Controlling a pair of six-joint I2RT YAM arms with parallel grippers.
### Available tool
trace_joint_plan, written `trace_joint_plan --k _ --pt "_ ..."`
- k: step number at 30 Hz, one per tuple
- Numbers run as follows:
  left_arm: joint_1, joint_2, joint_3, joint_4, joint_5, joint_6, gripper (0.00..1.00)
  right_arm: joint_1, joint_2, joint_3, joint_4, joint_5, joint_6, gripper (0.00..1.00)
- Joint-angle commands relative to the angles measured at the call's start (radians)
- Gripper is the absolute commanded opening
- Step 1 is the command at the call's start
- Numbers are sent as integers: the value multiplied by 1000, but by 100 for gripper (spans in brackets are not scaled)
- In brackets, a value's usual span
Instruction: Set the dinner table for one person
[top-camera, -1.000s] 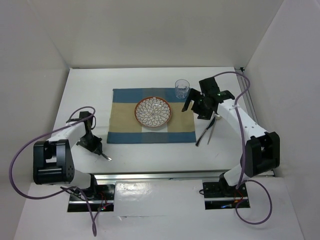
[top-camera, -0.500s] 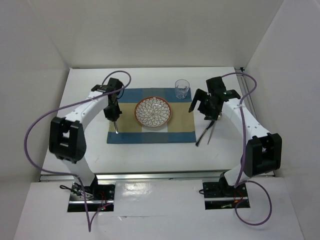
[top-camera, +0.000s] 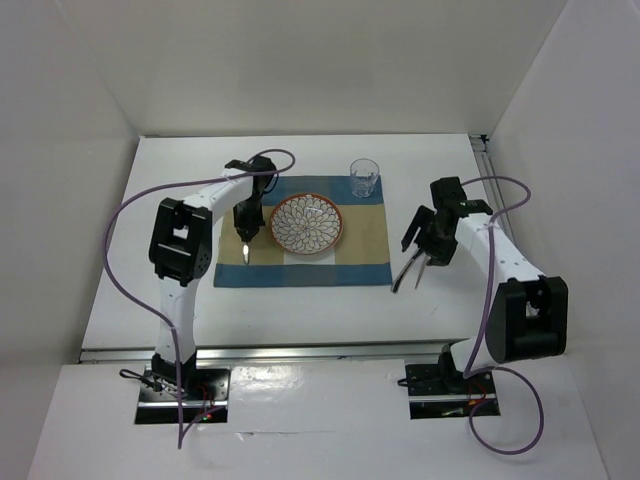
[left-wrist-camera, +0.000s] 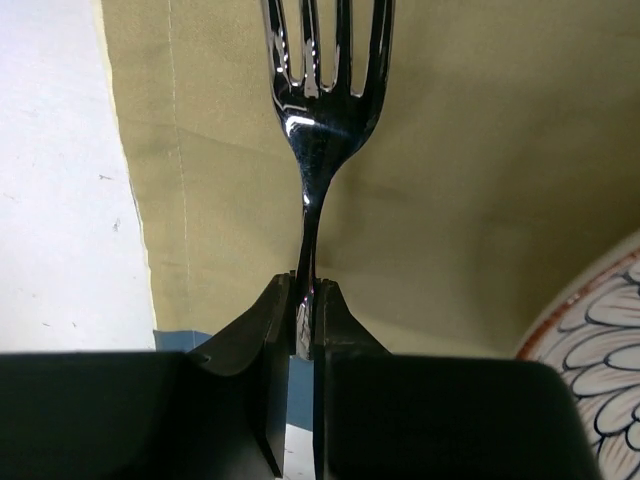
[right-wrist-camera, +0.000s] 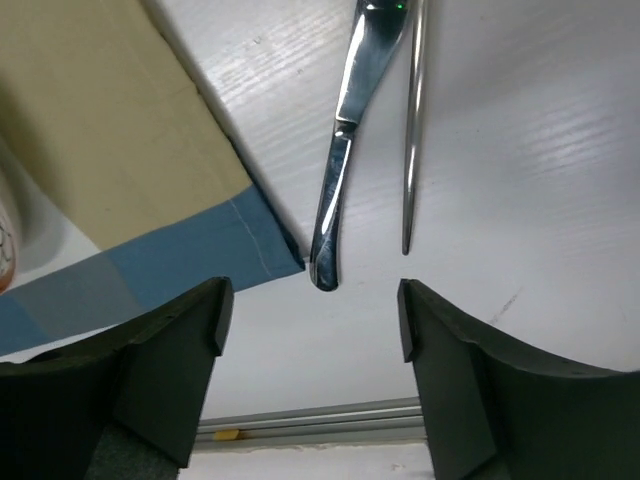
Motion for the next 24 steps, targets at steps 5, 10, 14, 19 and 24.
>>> trace_joint_plan --k 5,10,14,19,24 --pt "5 37 56 -35 24 18 35 -10 21 -54 81 15 18 68" --pt "5 -4 56 -44 35 7 60 -10 104 -63 125 15 29 58" --pt "5 -68 65 -79 55 17 63 -10 147 -63 170 -18 9 58" --pt "5 -173 79 -127 55 17 63 13 221 -63 204 -14 9 57" --pt "5 -260 88 -156 75 35 63 50 281 -54 191 54 34 54"
